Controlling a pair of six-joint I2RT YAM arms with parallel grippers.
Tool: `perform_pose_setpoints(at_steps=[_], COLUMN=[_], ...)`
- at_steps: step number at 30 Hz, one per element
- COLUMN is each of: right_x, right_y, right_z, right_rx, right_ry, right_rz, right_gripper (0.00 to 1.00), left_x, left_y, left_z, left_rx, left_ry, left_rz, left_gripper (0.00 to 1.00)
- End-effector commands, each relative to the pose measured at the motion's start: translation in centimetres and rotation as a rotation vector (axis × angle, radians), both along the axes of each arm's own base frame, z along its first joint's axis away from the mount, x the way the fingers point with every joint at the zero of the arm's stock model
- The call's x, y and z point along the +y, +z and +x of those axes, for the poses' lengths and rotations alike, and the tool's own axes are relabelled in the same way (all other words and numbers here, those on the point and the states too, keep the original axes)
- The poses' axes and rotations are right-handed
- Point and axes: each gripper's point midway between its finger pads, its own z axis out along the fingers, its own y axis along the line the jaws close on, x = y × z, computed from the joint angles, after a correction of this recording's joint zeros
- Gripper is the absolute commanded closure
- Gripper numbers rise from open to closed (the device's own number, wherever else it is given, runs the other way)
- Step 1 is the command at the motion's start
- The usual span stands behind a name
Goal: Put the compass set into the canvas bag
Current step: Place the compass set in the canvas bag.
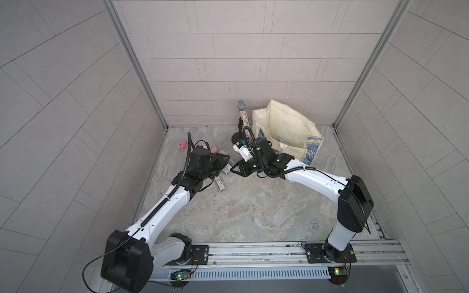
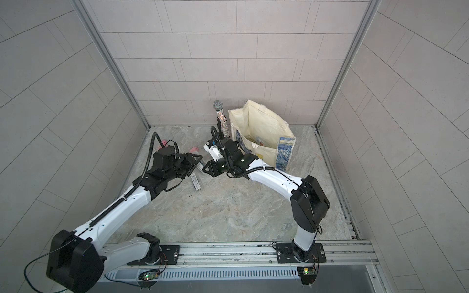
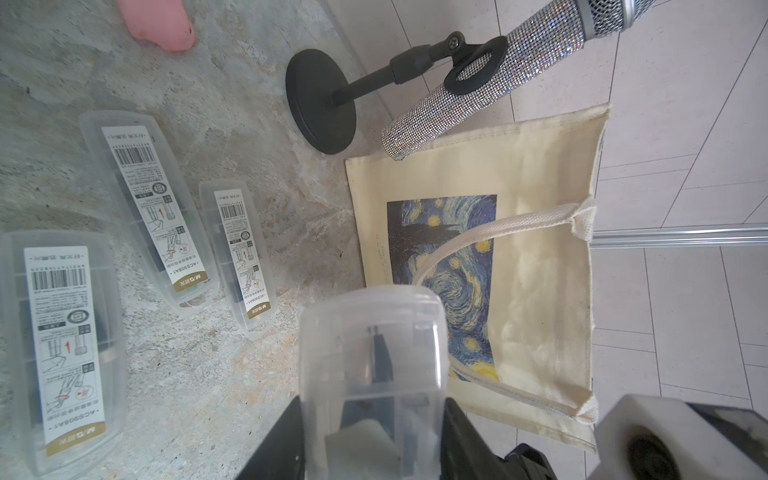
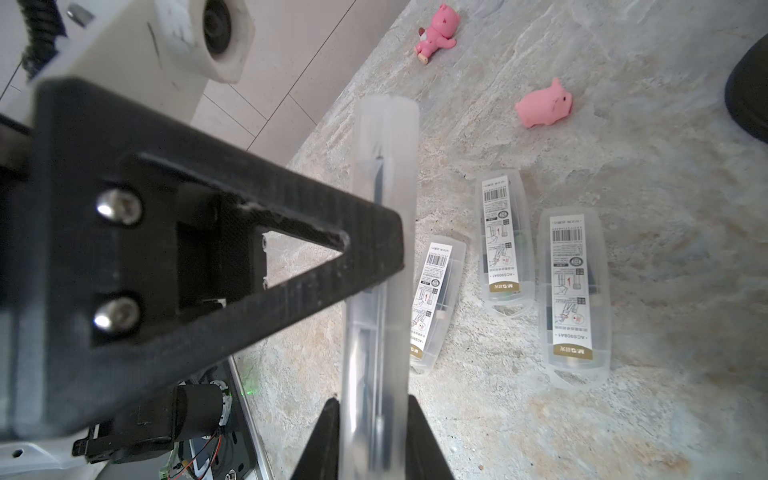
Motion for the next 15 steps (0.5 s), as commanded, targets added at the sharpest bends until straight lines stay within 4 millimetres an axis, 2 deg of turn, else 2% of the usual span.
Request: perform_pose_setpoints(at_steps=[1,3,6,9,15], right_x=[1.2,0.9,0.1,-0.9,-2.9], right_y=[1.2,1.2,1.2,1.4,2.3], right_z=[-1.0,-1.2,-1.3,-1.3,-1.3], right_rx=[-0.048,-0.056,-0.073,-0.093,-0.131], right_ry=[0.068,0.067,0.061,0.04,0.014], right_rz=[0.018,0.004,-0.025,-0.044,-0.066], right_gripper=[0.89,0.91,0.93,0.94,0.97], left_x=[0.1,0.7,1.8,2.6,3.7], left_y=[1.2,1.0,0.1,-0.4,-0.5], left_z=[0.1,0.1,0.0,-0.1,-0.2], left_rx=[-0.035,-0.036,-0.025,-0.015,-0.023], left_ry=[0.014,0.036,0.079,0.08,0.05], left_rz=[-0.012,0.012,0.062,0.113,0.181], left_gripper=[0.58,0.43,0.29,0.25,0.24])
